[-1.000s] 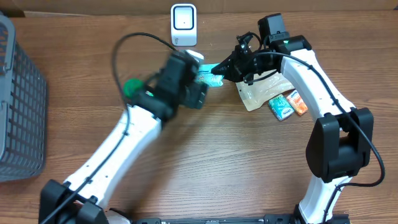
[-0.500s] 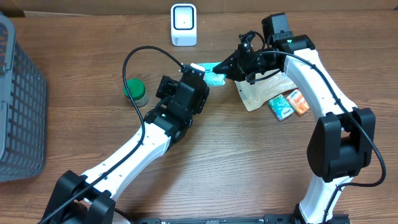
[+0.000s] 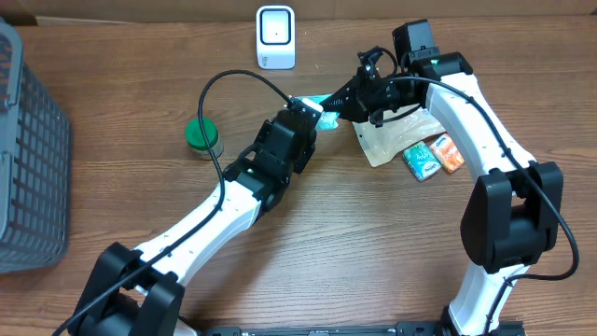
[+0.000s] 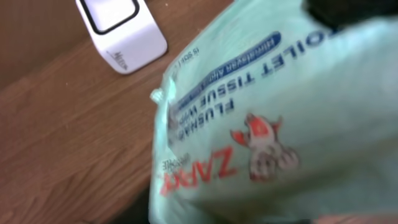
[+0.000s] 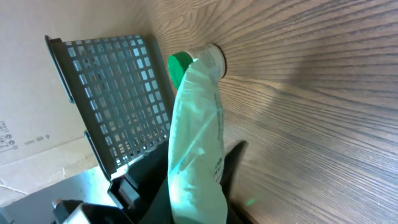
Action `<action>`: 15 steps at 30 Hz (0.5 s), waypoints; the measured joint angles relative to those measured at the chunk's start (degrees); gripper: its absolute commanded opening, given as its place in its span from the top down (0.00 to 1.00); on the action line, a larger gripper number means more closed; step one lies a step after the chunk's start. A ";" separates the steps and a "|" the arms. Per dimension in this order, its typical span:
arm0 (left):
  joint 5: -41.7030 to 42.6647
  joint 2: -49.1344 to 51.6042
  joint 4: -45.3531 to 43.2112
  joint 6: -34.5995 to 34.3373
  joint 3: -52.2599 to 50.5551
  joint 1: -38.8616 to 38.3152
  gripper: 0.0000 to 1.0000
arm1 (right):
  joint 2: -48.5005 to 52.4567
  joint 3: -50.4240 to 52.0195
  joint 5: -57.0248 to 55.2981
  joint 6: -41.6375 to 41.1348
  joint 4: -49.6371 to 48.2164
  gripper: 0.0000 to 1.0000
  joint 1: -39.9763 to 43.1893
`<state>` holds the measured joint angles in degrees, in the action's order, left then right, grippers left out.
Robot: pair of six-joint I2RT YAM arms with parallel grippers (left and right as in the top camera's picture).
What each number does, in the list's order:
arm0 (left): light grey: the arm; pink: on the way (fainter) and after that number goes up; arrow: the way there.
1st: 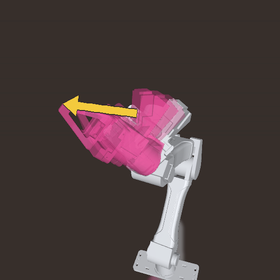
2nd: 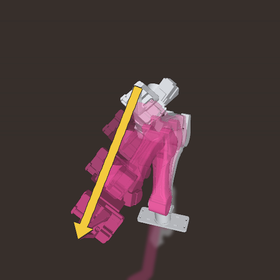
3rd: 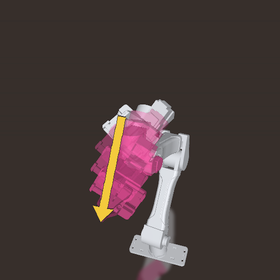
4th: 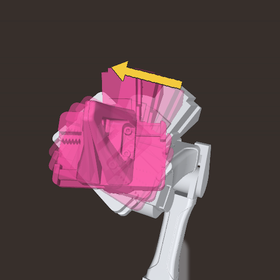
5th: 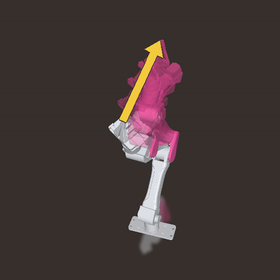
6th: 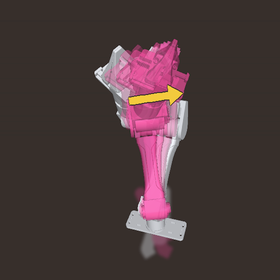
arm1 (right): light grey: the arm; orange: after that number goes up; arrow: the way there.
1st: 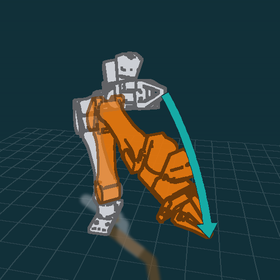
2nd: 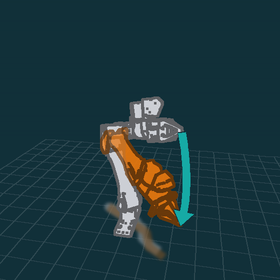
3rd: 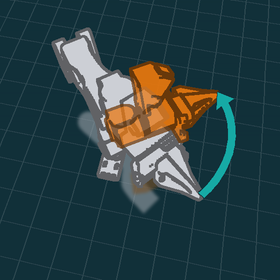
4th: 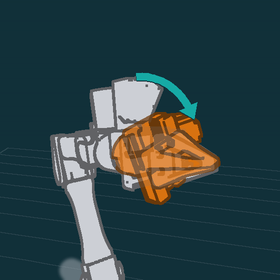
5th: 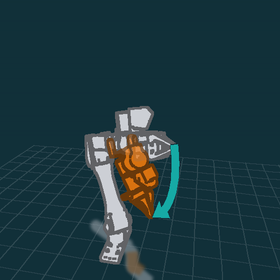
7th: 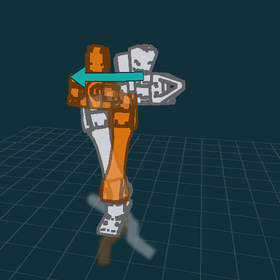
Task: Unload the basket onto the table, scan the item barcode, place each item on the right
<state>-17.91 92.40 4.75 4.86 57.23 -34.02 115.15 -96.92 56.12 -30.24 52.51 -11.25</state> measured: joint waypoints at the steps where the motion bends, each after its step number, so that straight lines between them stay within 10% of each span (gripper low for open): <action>1: 0.04 0.11 -0.85 0.28 -0.09 -0.02 0.96 | 0.00 0.00 0.00 0.15 0.02 0.96 0.00; 15: 5.75 -0.68 3.30 -4.57 -0.31 2.29 0.96 | 0.00 0.00 -4.98 1.79 0.90 0.76 -0.04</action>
<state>-12.16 91.72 8.05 0.30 56.93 -31.73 115.15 -96.92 51.13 -28.45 53.41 -11.29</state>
